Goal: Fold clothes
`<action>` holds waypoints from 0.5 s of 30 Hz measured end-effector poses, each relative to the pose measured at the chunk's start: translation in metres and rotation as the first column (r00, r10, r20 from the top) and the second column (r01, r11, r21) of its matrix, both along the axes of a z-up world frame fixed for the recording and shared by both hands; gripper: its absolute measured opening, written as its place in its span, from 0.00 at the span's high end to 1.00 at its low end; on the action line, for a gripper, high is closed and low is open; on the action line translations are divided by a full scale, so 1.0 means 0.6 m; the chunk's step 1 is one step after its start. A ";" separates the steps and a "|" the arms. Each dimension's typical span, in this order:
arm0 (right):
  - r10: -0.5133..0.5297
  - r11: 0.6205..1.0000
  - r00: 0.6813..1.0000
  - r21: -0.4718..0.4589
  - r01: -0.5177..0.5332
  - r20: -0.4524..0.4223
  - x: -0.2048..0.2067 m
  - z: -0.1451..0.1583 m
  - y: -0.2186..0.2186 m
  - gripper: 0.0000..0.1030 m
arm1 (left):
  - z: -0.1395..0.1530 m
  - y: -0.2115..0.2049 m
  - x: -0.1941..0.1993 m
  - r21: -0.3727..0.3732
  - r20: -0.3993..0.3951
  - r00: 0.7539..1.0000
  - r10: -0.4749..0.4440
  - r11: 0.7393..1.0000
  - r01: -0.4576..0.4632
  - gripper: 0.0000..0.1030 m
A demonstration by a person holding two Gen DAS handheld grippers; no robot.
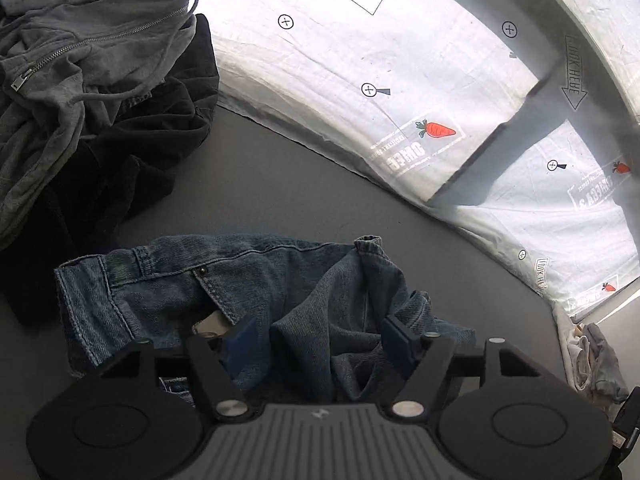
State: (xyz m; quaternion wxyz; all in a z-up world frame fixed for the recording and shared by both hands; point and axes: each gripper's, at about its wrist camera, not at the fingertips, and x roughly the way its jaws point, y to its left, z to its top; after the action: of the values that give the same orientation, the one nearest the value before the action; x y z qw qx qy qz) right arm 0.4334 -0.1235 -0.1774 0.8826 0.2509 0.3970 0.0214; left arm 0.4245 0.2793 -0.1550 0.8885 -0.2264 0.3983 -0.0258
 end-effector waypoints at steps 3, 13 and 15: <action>0.070 0.997 0.998 0.011 -0.070 -0.001 0.034 -0.008 0.021 0.52 | -0.039 0.021 0.015 0.122 -0.106 0.993 0.061 0.991 -0.048 0.33; 0.170 0.980 0.985 0.107 -0.165 -0.038 0.140 -0.029 0.065 0.54 | -0.112 0.002 0.030 0.242 -0.267 0.964 -0.014 0.967 0.081 0.14; 0.182 0.979 0.982 0.098 -0.176 -0.057 0.156 -0.037 0.073 0.52 | -0.122 -0.001 0.036 0.258 -0.287 0.958 -0.015 0.962 0.092 0.12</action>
State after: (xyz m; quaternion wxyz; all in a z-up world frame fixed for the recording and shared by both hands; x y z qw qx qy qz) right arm 0.5269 -0.0799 -0.1997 0.8509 0.2550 0.4456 0.1109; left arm 0.4460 0.2786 -0.2284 0.8440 -0.0942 0.5267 0.0366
